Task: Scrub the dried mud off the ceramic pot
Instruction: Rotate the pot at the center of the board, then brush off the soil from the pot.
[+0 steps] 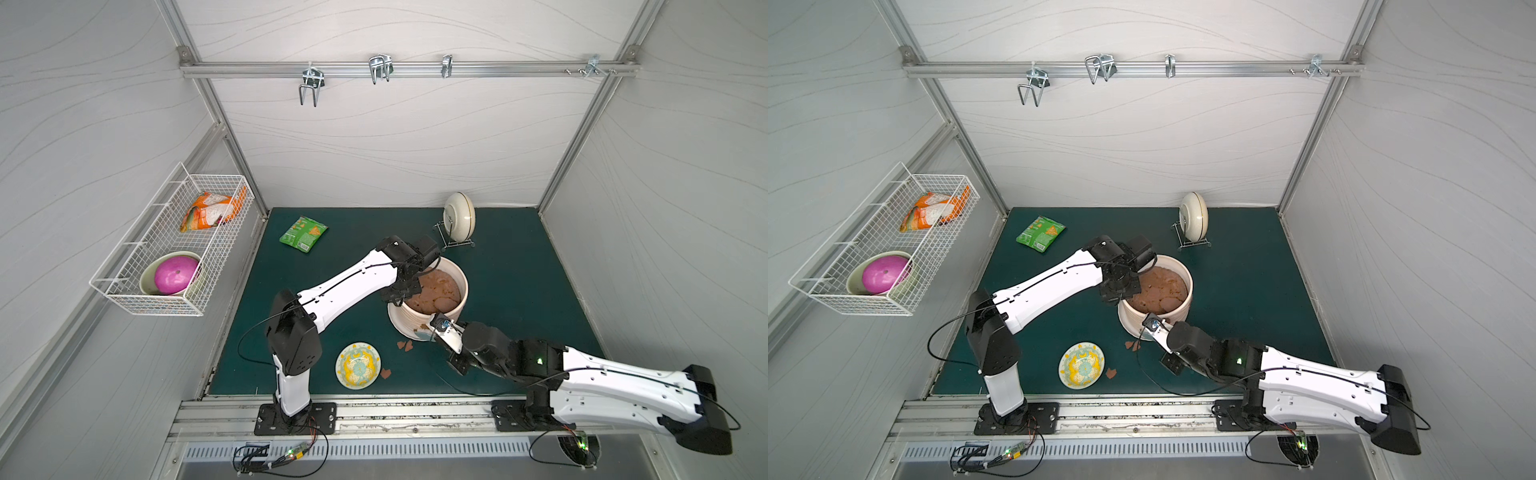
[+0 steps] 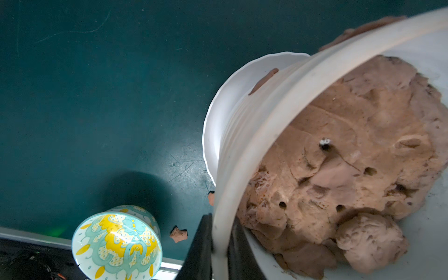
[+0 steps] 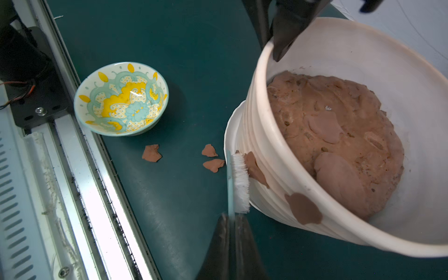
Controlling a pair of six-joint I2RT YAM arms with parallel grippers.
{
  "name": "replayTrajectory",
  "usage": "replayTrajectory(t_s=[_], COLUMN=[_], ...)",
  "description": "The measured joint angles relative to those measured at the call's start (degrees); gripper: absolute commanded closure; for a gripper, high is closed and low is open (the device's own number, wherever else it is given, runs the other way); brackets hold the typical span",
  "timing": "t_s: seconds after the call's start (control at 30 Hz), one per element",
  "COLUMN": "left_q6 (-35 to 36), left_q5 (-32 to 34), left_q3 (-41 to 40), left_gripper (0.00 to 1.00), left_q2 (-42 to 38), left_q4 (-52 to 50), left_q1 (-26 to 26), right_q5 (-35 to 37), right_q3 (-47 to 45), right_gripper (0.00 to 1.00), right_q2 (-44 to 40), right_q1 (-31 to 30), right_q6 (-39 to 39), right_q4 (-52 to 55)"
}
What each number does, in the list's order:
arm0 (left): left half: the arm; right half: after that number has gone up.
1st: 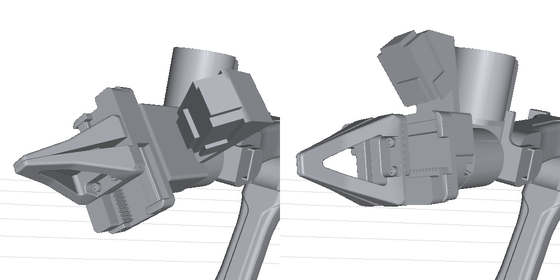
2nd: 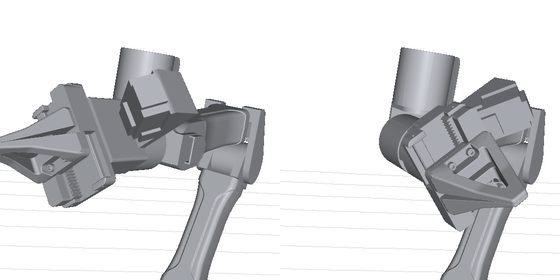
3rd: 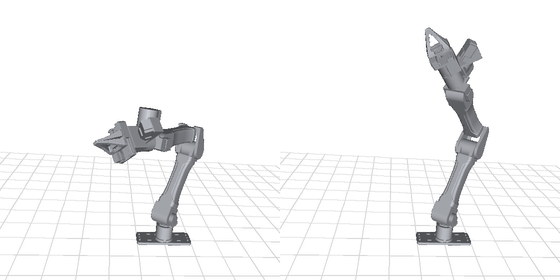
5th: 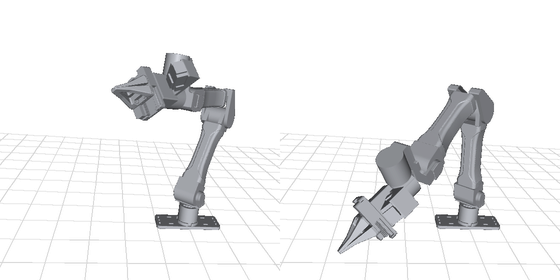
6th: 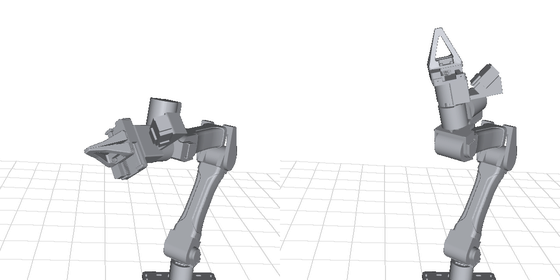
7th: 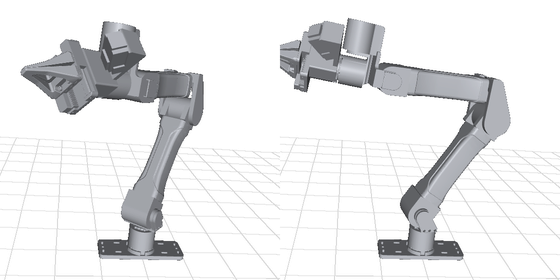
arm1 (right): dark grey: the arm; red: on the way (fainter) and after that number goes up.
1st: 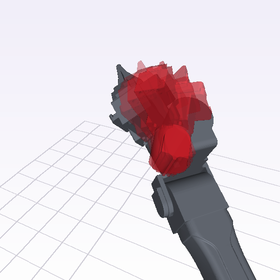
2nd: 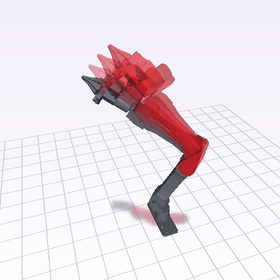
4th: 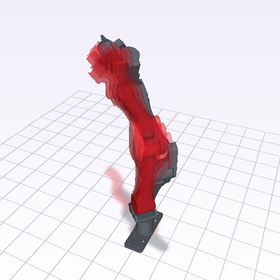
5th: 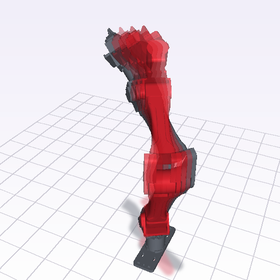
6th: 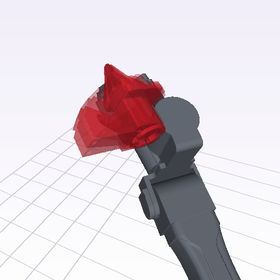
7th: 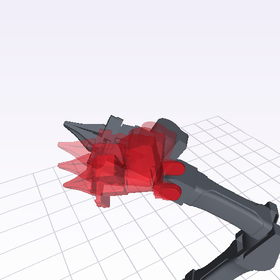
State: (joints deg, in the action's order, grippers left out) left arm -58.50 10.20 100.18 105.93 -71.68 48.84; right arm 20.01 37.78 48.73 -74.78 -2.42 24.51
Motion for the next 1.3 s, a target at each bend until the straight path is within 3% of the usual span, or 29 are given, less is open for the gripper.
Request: replayTrajectory(t_s=[0.23, 0.43, 0.57, 1.07, 1.3], left_q6=[0.46, 1.11, 1.51, 3.30, 4.15], left_q5=[-0.04, -0.02, 0.00, -0.17, -0.20], left_q3=[0.00, -0.02, -0.11, -0.44, -0.44], left_gripper=[0.94, 0.95, 0.95, 0.96, 0.96], left_q2=[0.02, 0.04, 0.04, -0.09, -0.09], left_q4=[0.07, 0.13, 0.26, 1.20, 1.25], left_q1=[-0.07, -0.11, -0.11, -0.48, -0.59], right_q5=[-5.20, 1.55, 4.44, 2.84, -3.43], right_q3=[-1.29, 1.09, 2.93, 1.42, -1.92], right_gripper=[1.00, 1.00, 1.00, 1.00, 1.00], right_q2=[-1.86, 5.22, 7.89, 2.23, -3.02], right_q1=[-1.33, -2.05, 0.50, 2.91, 0.63], right_q6=[0.04, 4.00, 4.83, -0.33, -0.81], right_q4=[-6.71, -11.34, -10.45, -1.42, -2.21])
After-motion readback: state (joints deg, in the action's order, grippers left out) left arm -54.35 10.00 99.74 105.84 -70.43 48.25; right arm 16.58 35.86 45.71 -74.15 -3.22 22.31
